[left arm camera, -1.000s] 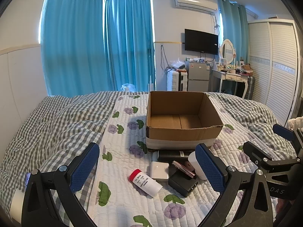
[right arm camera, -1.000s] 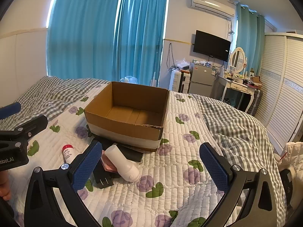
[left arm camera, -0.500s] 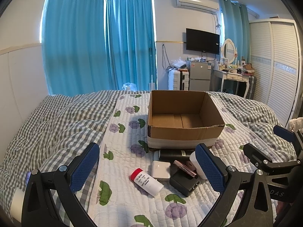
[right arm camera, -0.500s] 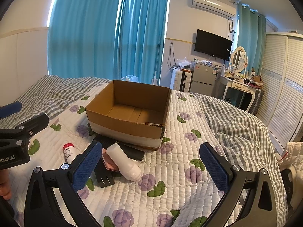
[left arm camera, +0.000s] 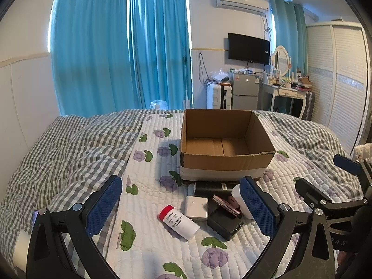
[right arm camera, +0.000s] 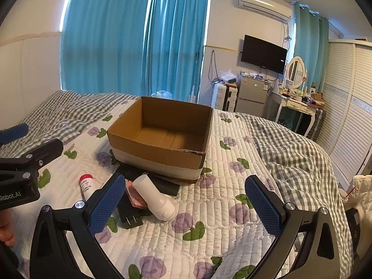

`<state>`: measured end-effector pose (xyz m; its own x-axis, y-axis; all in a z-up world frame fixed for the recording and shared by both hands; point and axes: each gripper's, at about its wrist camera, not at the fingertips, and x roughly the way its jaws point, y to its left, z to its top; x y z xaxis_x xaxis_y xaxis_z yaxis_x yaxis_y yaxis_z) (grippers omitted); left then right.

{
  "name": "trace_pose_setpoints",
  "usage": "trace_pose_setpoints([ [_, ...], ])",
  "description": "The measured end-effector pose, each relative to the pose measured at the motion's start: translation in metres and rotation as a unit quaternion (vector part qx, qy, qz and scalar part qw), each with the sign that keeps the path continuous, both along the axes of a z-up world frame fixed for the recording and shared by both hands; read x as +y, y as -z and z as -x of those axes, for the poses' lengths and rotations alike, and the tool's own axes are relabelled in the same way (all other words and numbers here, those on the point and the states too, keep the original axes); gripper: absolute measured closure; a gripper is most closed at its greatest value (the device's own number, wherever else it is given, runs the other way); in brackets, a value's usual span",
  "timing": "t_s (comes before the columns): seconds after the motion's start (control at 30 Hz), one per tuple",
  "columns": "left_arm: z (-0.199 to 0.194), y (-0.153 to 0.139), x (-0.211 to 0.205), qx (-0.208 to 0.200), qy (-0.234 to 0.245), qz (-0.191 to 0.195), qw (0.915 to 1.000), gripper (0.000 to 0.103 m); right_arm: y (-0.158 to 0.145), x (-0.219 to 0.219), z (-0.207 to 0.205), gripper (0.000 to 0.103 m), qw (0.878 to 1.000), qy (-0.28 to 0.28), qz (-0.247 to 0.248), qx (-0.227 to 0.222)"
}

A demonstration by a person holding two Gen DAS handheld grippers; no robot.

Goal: Organize rigid objects
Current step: 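Grasp the white hair dryer by its body with the right gripper, then grasp the pink patterned phone with the left gripper while the right gripper holds the hair dryer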

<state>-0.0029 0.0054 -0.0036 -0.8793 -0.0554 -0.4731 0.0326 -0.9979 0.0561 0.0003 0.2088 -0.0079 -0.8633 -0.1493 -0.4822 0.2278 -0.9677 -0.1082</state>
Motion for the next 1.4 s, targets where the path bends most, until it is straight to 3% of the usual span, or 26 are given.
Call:
trace_pose_setpoints([
  [0.23, 0.017, 0.001, -0.006, -0.023, -0.014, 0.007, 0.9996, 0.0, 0.0, -0.007, 0.017, 0.0, 0.999, -0.026, -0.018, -0.017],
  [0.33, 0.034, 0.013, -0.005, -0.057, -0.033, 0.028, 0.9974, 0.0, 0.011, -0.014, 0.033, 0.0, 0.997, -0.044, -0.036, -0.043],
  [0.4, 0.046, 0.025, -0.006, -0.083, -0.045, 0.036, 0.9949, 0.0, 0.03, -0.02, 0.049, 0.013, 0.993, -0.065, -0.051, -0.08],
  [0.53, 0.062, 0.052, -0.009, -0.128, -0.051, 0.028, 0.9901, 0.0, 0.065, -0.027, 0.075, 0.021, 0.984, -0.084, -0.056, -0.145],
  [0.6, 0.065, 0.062, -0.007, -0.14, -0.048, 0.033, 0.9885, 0.0, 0.081, -0.032, 0.086, 0.031, 0.979, -0.095, -0.058, -0.172],
  [0.73, 0.069, 0.077, -0.002, -0.158, -0.041, 0.042, 0.9857, 0.0, 0.112, -0.039, 0.1, 0.037, 0.97, -0.102, -0.069, -0.211],
  [0.83, 0.075, 0.086, 0.003, -0.179, -0.036, 0.046, 0.9822, 0.0, 0.131, -0.04, 0.112, 0.052, 0.966, -0.095, -0.068, -0.23],
  [1.07, 0.077, 0.095, 0.022, -0.2, -0.011, 0.053, 0.9783, 0.0, 0.103, -0.017, 0.094, 0.055, 0.973, -0.106, -0.012, -0.206],
  [1.33, 0.104, 0.106, 0.059, -0.226, 0.032, 0.009, 0.9735, 0.001, 0.085, 0.025, 0.094, 0.056, 0.978, -0.051, 0.016, -0.203],
  [1.4, 0.116, 0.116, 0.064, -0.241, 0.03, 0.007, 0.97, 0.012, 0.082, 0.035, 0.096, 0.056, 0.978, -0.044, 0.028, -0.204],
])
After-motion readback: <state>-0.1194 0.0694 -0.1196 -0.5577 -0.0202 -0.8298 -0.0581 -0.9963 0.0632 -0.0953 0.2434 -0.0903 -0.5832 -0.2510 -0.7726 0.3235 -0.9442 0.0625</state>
